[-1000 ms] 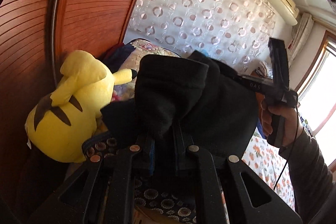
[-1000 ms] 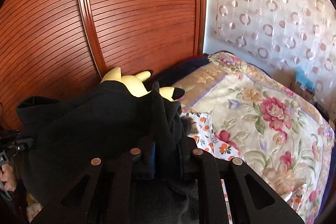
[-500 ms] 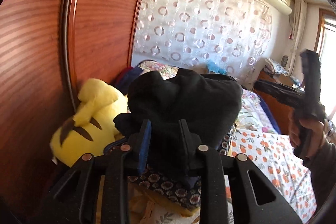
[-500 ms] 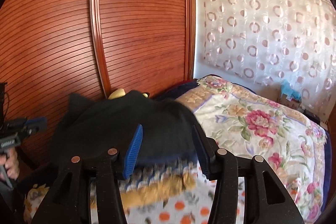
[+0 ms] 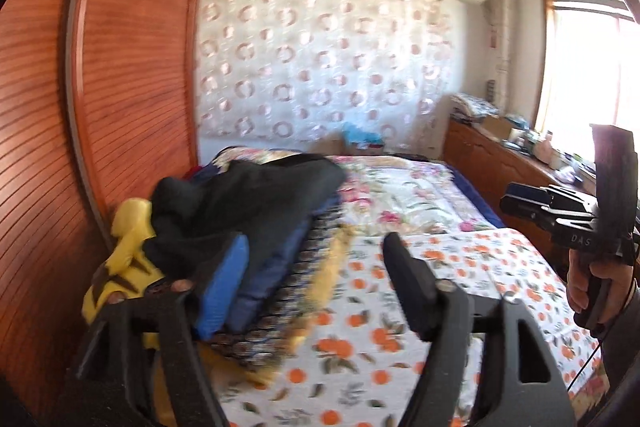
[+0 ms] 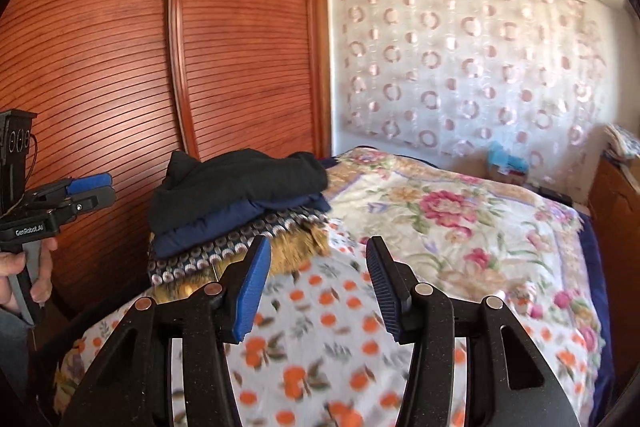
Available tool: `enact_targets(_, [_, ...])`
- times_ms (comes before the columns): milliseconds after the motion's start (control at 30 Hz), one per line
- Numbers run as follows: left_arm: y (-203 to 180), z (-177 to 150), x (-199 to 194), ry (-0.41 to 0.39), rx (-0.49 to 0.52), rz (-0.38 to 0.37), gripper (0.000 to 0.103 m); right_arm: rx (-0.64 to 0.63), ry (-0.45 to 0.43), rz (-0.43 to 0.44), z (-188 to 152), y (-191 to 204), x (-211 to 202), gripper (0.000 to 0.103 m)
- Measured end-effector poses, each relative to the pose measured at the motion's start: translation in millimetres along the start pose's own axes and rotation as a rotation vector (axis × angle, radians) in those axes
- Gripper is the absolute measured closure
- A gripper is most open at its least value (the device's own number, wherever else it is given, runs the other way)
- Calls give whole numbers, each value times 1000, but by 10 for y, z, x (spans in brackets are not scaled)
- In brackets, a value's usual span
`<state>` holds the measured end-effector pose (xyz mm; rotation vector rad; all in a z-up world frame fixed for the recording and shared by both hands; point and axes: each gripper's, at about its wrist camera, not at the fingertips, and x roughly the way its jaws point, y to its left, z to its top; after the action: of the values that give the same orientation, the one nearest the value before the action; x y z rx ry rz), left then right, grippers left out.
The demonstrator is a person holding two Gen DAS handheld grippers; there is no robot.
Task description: Fold small clothes
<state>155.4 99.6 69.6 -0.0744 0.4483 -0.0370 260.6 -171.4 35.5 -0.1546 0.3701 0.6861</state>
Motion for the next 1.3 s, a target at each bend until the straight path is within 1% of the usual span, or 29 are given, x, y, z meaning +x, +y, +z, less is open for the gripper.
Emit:
enact_targets(67, [-195,0,-34,-8,30,-26,24,15,-17,-38,-93,-11,-248,50])
enact_targets(200, [-551,-17,-96,-22,79,-49,24,47,-42,-86,-278,29,-745,47])
enact_targets(300, [-803,-42,-186,-48,107,-71,24,66,-57,-136,-409,64,-1075,41])
enact_targets(367, [-938,-58,-240,-51,116,-90,24,79,-71,-170,-483,124,-1255,36])
enact_targets(433, [-1082,-59,-289,-53,122,-105,24,91,-81,-206,-538,222,-1346,33])
enact_targets(567, [-1297,-78,-383,-53,126,-94,24,131,-92,-283,-625,411,-1552,31])
enact_targets(700, [-1430,-124,-464,-44,114,-79,24,159,-109,-336,-658,613,-1619,30])
enact_targets(833, [-1466,-194,-529,-47,89,-66,24,173,-110,-357,-720,817,-1683,30])
enact_targets(900, [-1486,-216,-550,-48,85,-74,24,181,-112,-364,-761,863,-1712,30])
enact_targets(1100, [-1552,-259,-578,-49,97,-64,24,207,-115,-372,-839,1001,-1769,30])
enact_targets(1300, [-1583,-260,-574,-47,98,-65,24,220,-120,-379,-844,1077,-1777,30])
